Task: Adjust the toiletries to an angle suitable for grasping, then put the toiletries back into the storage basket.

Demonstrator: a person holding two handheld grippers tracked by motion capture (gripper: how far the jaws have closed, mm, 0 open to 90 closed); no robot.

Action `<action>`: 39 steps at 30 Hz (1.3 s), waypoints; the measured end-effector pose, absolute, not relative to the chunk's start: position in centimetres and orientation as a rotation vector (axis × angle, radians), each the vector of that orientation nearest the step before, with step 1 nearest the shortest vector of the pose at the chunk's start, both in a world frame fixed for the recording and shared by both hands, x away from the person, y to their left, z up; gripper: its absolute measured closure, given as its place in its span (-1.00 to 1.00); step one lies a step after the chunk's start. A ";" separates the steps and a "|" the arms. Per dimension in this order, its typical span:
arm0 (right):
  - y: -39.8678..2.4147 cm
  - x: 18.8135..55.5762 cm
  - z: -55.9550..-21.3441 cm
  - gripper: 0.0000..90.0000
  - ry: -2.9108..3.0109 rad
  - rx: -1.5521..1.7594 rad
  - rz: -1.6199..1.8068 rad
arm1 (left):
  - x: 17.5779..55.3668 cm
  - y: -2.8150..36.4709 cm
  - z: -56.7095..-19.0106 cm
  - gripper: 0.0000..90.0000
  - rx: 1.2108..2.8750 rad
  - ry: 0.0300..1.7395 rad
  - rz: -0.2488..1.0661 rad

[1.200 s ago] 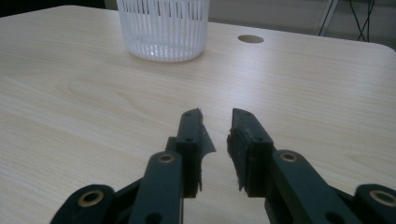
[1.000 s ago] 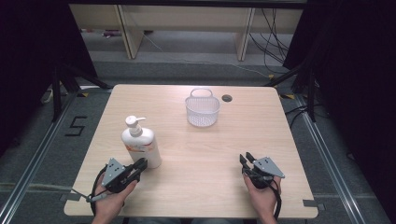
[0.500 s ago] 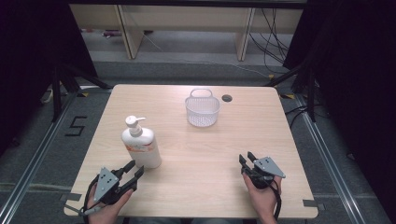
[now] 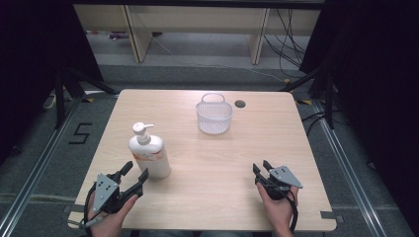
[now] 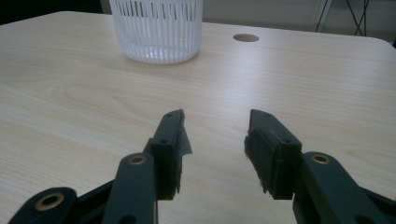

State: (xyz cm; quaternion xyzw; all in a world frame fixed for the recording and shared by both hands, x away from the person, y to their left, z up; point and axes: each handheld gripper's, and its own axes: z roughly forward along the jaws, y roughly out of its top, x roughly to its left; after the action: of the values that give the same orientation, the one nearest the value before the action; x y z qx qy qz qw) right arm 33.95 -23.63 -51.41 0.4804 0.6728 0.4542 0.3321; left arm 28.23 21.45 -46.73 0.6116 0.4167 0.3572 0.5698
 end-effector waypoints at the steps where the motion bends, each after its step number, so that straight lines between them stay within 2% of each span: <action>1: -23.6 33.9 -51.4 0.26 1.759 1.256 1.184 | 28.4 21.5 -46.5 -0.12 1.434 0.977 0.845; 7: -23.5 34.0 -51.4 0.23 1.763 1.271 1.205 | 28.7 21.3 -45.0 -0.12 1.402 0.965 0.874; 25: -24.0 34.4 -51.4 -0.03 1.744 1.316 1.202 | 30.4 19.7 -42.0 -0.14 1.389 0.967 0.909; 39: -23.7 34.2 -51.4 -0.09 1.738 1.341 1.199 | 32.3 19.2 -40.1 -0.14 1.373 1.016 0.941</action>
State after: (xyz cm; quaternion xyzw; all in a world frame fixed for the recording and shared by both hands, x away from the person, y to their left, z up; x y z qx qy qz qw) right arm 34.22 -23.71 -51.40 0.5088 0.6594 0.4552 0.3149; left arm 32.33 19.23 -40.12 0.5827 0.4312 0.3996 0.5612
